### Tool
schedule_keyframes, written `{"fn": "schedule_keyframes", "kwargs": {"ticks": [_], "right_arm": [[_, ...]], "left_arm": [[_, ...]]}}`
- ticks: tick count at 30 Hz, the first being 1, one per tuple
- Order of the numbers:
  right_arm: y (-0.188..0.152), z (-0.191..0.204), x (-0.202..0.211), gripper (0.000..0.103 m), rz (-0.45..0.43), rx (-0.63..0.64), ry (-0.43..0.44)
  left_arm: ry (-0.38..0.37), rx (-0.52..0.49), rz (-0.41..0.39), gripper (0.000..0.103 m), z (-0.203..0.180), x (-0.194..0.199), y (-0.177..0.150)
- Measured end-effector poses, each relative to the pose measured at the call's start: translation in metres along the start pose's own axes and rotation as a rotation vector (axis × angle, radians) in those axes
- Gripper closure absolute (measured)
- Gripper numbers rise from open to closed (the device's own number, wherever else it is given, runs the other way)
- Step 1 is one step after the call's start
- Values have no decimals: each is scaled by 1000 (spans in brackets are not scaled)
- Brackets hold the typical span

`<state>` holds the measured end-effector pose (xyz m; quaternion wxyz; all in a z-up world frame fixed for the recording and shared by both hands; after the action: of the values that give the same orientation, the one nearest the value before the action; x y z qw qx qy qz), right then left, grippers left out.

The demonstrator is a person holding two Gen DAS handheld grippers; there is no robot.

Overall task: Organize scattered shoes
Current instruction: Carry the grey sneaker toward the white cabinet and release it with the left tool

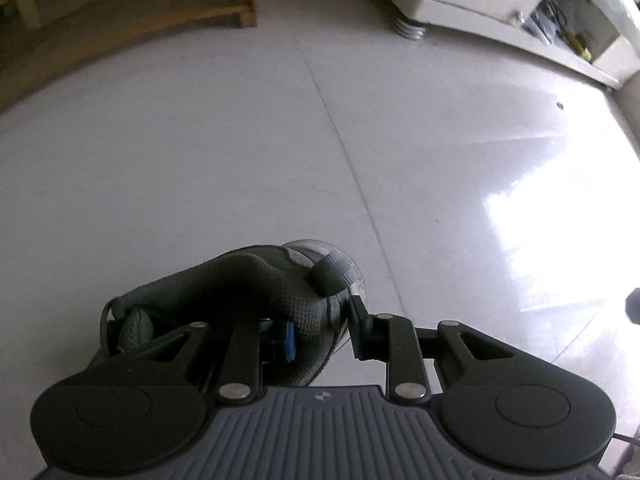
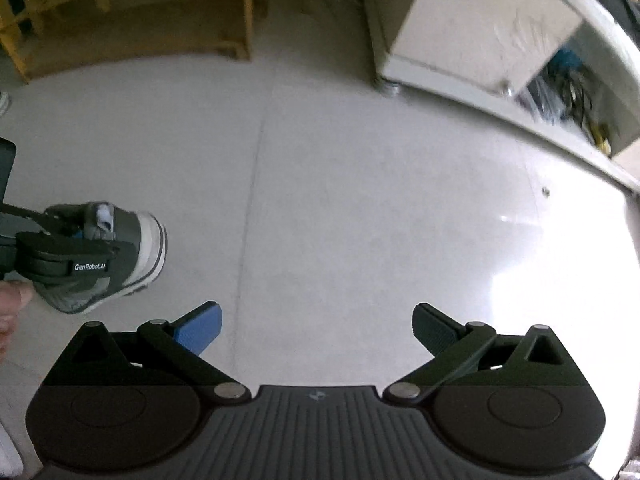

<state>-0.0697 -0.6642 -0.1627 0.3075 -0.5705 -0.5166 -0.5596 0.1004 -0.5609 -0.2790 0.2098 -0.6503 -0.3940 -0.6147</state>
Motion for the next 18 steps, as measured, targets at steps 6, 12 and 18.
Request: {"fn": "schedule_keyframes", "kwargs": {"ticks": [6, 12, 18], "right_arm": [[-2, -9, -19, 0, 31, -11, -13], [-3, -1, -18, 0, 27, 15, 3], [2, 17, -11, 0, 10, 59, 10]], "left_arm": [[81, -32, -20, 36, -18, -5, -2], [148, -56, -62, 3, -9, 10, 4], [160, -64, -50, 2, 14, 32, 4]]}}
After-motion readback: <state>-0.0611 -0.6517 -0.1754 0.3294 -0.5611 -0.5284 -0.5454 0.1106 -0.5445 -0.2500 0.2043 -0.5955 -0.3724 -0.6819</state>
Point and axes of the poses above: each gripper's, at about its wrist camera, not at the fingertips, and x roughly against the way its jaws point, z to its left, y to its top, the point moved 5 cm from there along -x, roughly the way its jaws point, and after that the axes turned 4 degrees about z, right-handed, at the moved point
